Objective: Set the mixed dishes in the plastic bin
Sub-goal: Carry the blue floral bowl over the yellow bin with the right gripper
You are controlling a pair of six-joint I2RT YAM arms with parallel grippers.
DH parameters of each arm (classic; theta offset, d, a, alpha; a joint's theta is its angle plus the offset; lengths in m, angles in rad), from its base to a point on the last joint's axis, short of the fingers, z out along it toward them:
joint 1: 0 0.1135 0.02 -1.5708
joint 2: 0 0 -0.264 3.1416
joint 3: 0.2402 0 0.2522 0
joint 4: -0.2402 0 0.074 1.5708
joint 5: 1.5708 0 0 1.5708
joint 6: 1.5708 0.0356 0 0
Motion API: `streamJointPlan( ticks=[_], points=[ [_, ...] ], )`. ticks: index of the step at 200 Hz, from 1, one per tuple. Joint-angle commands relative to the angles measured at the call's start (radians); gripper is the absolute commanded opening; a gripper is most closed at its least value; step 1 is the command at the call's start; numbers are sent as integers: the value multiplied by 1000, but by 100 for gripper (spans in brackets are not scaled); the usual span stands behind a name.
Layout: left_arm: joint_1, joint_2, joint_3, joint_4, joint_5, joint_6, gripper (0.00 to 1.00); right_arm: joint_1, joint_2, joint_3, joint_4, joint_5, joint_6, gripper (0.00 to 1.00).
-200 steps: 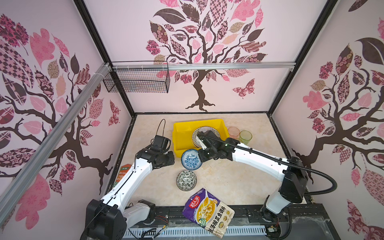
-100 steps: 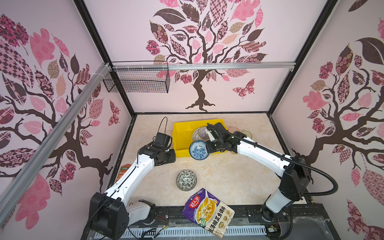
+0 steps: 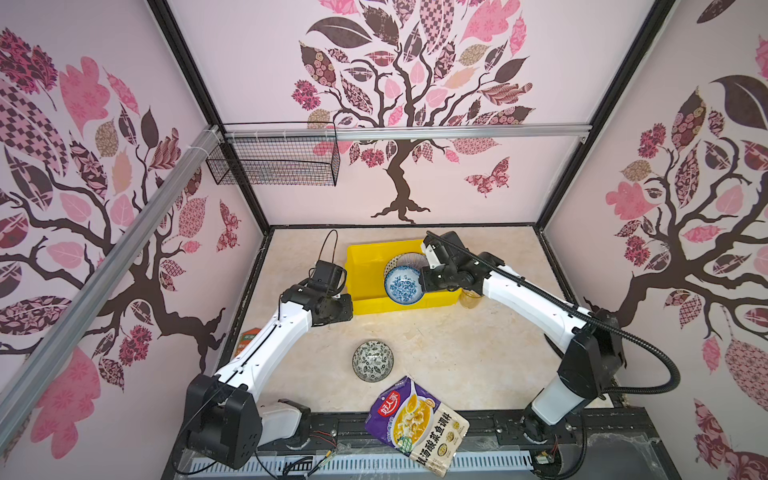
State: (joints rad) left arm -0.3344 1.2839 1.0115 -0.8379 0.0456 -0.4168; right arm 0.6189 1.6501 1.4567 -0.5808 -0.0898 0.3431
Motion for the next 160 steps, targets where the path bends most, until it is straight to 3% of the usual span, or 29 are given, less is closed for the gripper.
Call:
streamJointPlan(
  ticks=[1,160],
  points=[
    [5,2,39,23,-14,12,36,-26,-11,63,31,-31,-4,0],
    [5,-34,34,13,-37,2,36,-156,117,167,44,-62,-15,0]
  ],
)
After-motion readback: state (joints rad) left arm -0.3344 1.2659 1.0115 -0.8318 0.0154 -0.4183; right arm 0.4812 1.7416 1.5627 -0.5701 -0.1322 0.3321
